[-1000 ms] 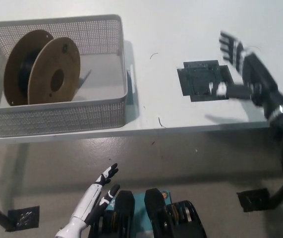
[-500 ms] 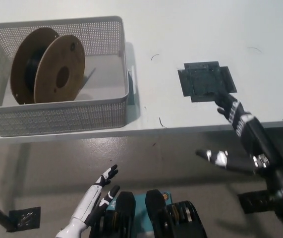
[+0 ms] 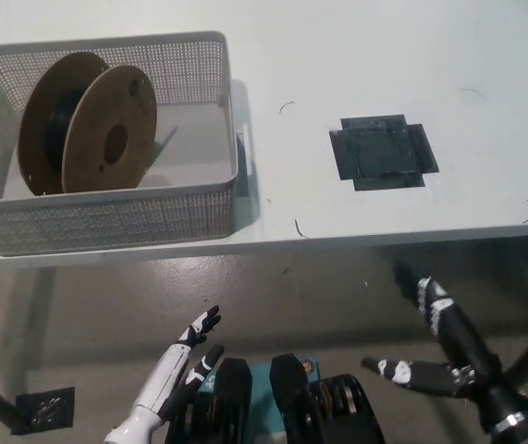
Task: Use the right hand to pick up a 3d printing filament and place it into a container on the left side
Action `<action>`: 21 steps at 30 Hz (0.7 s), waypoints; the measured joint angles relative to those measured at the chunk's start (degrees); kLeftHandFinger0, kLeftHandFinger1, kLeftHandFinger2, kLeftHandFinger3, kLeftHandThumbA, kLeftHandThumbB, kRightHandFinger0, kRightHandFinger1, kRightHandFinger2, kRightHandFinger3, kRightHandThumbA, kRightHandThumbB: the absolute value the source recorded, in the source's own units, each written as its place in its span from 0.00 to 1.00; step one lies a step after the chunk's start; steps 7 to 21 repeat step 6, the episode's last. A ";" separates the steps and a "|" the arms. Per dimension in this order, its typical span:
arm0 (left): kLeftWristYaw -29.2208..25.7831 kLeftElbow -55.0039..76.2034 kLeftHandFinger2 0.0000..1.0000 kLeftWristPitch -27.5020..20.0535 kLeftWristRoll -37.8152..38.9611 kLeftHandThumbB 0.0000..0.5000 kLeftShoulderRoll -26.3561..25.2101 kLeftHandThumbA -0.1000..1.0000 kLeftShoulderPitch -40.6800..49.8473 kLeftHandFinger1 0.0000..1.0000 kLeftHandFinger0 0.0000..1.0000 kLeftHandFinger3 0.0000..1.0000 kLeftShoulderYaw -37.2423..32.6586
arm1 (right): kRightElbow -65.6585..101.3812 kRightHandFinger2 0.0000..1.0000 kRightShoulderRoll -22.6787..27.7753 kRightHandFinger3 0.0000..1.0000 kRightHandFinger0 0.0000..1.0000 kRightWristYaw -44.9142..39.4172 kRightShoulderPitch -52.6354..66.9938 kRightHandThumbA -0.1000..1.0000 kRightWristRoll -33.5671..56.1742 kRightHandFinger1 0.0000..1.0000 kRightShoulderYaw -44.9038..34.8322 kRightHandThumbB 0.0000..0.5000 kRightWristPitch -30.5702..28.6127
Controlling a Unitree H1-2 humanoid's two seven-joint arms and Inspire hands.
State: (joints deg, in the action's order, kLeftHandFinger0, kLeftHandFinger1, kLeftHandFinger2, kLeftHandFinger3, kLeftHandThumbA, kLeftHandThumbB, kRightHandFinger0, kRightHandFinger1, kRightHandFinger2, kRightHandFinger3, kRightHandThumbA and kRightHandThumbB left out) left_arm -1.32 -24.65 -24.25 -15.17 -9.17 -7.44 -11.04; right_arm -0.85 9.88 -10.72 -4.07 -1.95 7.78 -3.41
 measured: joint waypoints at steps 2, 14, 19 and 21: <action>-0.03 0.01 1.00 -0.04 0.01 0.38 0.00 1.00 -0.01 1.00 1.00 1.00 0.04 | -4.60 1.00 -0.40 1.00 1.00 0.16 -0.74 1.00 -1.10 1.00 1.03 0.28 -1.56; -0.31 0.14 1.00 -0.20 0.06 0.38 0.01 1.00 0.00 1.00 1.00 1.00 0.11 | -11.15 1.00 -1.46 1.00 1.00 0.25 -2.25 1.00 -2.84 1.00 3.35 0.20 -4.09; -0.31 0.14 1.00 -0.20 0.06 0.38 0.01 1.00 0.00 1.00 1.00 1.00 0.11 | -11.15 1.00 -1.46 1.00 1.00 0.25 -2.25 1.00 -2.84 1.00 3.35 0.20 -4.09; -0.31 0.14 1.00 -0.20 0.06 0.38 0.01 1.00 0.00 1.00 1.00 1.00 0.11 | -11.15 1.00 -1.46 1.00 1.00 0.25 -2.25 1.00 -2.84 1.00 3.35 0.20 -4.09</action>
